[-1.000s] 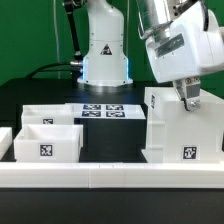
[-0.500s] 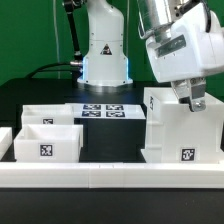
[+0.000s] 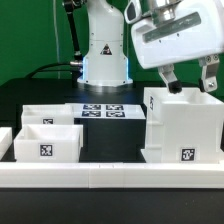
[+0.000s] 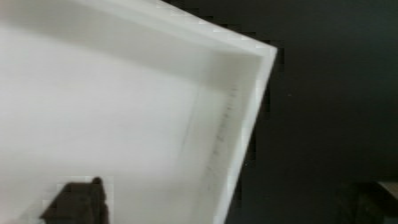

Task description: Assemble drawer

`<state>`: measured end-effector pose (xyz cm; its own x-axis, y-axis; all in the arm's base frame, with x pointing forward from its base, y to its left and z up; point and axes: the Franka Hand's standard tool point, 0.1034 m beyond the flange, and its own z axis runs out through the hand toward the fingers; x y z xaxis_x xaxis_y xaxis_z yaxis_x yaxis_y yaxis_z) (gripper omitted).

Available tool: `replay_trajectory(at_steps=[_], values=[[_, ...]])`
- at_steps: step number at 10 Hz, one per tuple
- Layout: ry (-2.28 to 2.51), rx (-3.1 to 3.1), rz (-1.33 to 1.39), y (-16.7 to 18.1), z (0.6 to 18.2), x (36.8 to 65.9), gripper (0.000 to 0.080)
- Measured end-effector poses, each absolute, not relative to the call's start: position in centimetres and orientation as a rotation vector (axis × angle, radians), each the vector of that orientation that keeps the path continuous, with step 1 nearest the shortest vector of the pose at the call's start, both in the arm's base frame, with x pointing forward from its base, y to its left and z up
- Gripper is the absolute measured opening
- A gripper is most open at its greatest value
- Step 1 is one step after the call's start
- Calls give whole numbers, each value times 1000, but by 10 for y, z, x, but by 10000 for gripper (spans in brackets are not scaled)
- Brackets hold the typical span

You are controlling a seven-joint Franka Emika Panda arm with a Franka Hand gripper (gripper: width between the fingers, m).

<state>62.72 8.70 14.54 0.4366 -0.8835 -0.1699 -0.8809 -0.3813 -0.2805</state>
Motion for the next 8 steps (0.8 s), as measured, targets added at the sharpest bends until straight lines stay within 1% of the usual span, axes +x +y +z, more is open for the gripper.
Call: replay_trajectory(at_steps=[1, 5, 6, 7, 8], values=[[1481, -2381, -11, 87, 155, 622, 649], [1468, -2384, -10, 86, 154, 618, 649], [1368, -2447, -27, 85, 154, 617, 649], [1041, -2651, -18, 78, 150, 609, 649], [833, -2745, -27, 69, 150, 607, 649]])
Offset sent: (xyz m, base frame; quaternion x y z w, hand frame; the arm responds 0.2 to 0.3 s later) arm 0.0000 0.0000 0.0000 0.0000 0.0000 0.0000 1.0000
